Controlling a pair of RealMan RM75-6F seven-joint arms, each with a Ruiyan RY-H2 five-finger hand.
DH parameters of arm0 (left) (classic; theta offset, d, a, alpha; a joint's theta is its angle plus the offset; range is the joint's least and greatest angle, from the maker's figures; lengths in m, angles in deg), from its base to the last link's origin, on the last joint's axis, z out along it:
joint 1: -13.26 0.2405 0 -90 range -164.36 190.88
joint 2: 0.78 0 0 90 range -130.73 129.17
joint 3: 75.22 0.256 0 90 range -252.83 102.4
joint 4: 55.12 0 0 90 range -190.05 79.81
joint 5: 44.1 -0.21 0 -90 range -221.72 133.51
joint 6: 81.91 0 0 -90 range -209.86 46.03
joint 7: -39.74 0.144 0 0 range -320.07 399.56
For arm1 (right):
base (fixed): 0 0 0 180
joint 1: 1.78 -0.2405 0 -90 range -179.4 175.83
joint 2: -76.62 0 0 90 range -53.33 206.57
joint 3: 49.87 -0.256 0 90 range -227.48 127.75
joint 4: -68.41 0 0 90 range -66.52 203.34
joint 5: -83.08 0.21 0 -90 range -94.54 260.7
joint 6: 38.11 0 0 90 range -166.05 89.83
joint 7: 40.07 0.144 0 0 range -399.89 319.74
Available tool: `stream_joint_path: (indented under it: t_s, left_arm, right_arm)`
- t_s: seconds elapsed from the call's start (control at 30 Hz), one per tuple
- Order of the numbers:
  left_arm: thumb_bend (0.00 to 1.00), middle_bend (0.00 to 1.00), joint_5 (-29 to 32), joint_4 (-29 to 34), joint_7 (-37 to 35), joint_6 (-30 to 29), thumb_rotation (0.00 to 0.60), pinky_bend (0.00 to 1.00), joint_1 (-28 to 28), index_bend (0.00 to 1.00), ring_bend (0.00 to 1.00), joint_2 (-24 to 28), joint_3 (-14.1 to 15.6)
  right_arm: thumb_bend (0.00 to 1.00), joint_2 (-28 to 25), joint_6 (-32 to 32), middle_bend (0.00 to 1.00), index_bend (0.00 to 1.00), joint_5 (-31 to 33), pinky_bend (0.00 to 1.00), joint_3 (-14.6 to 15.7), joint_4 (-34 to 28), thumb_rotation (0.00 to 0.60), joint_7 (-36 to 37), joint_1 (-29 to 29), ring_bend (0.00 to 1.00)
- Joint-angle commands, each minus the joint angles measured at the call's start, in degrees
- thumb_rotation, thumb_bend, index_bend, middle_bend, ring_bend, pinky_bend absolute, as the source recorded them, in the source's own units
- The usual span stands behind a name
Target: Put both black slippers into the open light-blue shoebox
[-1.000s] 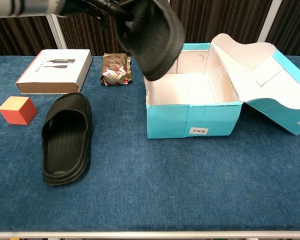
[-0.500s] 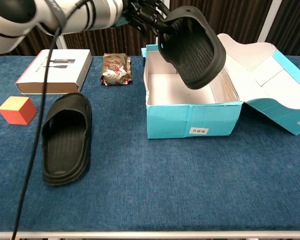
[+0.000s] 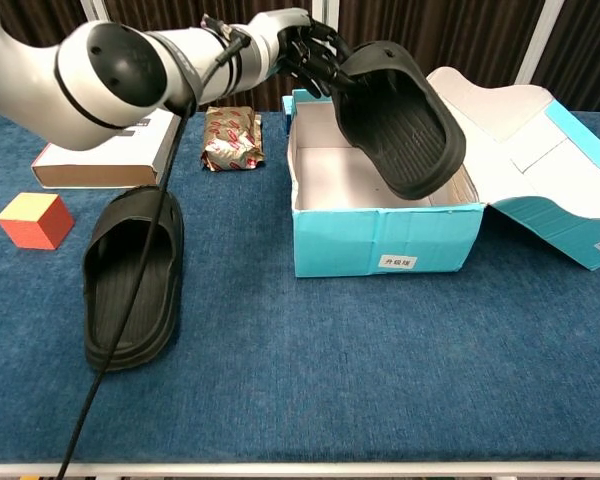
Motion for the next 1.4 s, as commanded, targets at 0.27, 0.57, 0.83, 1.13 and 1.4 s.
stream_joint_path:
  t_s: [0.27, 0.57, 0.83, 1.13, 1.4]
  left_arm:
    - [0.0, 0.5, -5.0, -9.6, -1.4, 0.6, 0.6, 0.29, -2.0, 0.45, 0.27, -6.1, 1.6]
    - [0.0, 0.5, -6.6, -12.2, -2.1, 1.4, 0.6, 0.28, -1.6, 0.45, 0.24, -7.0, 1.6]
    - [0.0, 0.46, -7.8, -11.8, -0.6, 1.6, 0.6, 0.25, -1.1, 0.42, 0.18, -7.6, 2.3]
    - [0.0, 0.37, -8.2, -12.7, 2.9, 0.4, 0.6, 0.24, -1.8, 0.35, 0.14, -9.2, 2.5]
    - [0.0, 0.06, -7.6, -14.8, 6.8, -0.7, 0.6, 0.22, -2.5, 0.05, 0.02, -10.5, 2.1]
  right_arm:
    - [0.11, -0.3, 0.6, 0.04, 0.0, 0.3, 0.0, 0.1, -0.4, 0.6, -0.4, 0.6, 0.0]
    - [0.11, -0.2, 0.9, 0.04, 0.0, 0.0, 0.0, 0.2, -0.2, 0.6, -0.2, 0.7, 0.0]
    - [0.11, -0.2, 1.5, 0.04, 0.0, 0.1, 0.0, 0.3, 0.1, 0.6, 0.2, 1.2, 0.0]
    - [0.11, -0.1, 1.5, 0.04, 0.0, 0.2, 0.0, 0.2, 0.5, 0.6, 0.6, 1.3, 0.0]
    - [0.11, -0.3, 1.7, 0.04, 0.0, 0.3, 0.0, 0.2, 0.6, 0.6, 0.8, 1.5, 0.0]
